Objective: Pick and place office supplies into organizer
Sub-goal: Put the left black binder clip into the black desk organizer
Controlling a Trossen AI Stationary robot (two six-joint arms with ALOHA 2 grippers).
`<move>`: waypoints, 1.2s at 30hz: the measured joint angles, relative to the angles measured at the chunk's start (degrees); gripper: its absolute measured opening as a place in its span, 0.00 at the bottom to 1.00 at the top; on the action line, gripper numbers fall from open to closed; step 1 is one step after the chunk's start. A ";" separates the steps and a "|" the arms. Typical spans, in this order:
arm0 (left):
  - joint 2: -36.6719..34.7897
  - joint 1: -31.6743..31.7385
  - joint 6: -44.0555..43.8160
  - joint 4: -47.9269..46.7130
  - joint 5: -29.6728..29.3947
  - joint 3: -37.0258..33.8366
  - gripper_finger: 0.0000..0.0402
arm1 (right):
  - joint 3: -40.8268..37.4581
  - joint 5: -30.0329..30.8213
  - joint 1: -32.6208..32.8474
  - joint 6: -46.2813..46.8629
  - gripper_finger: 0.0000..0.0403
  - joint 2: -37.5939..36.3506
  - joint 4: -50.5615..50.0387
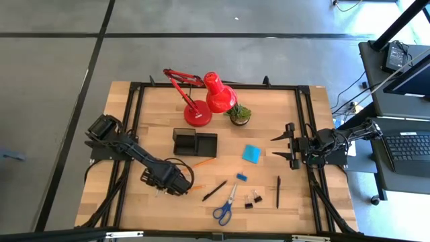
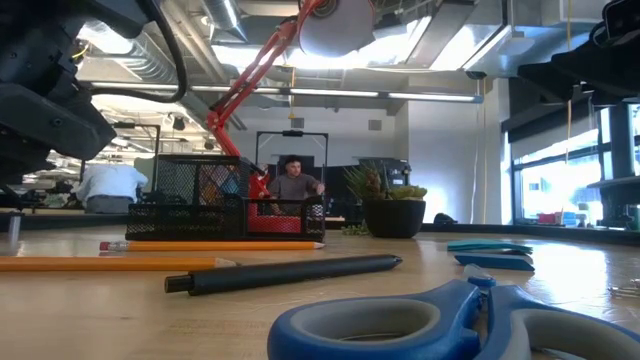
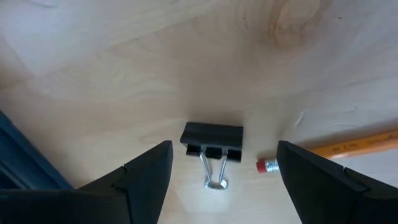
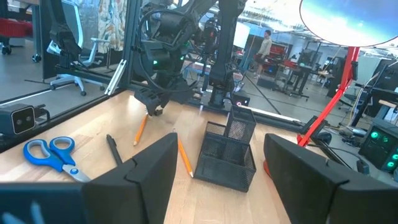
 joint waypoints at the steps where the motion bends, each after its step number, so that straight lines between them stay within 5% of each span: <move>1: -0.05 -0.11 0.00 1.04 0.05 -0.84 0.70 | -0.02 0.00 0.00 0.00 0.60 0.02 0.00; 15: -1.21 -0.69 -1.60 8.37 0.49 -5.83 0.69 | 0.00 0.00 0.00 -0.02 0.60 0.02 -0.02; 36: -1.19 -0.69 2.77 8.66 -0.78 -5.85 0.40 | 0.00 0.02 0.00 -0.02 0.60 0.02 0.00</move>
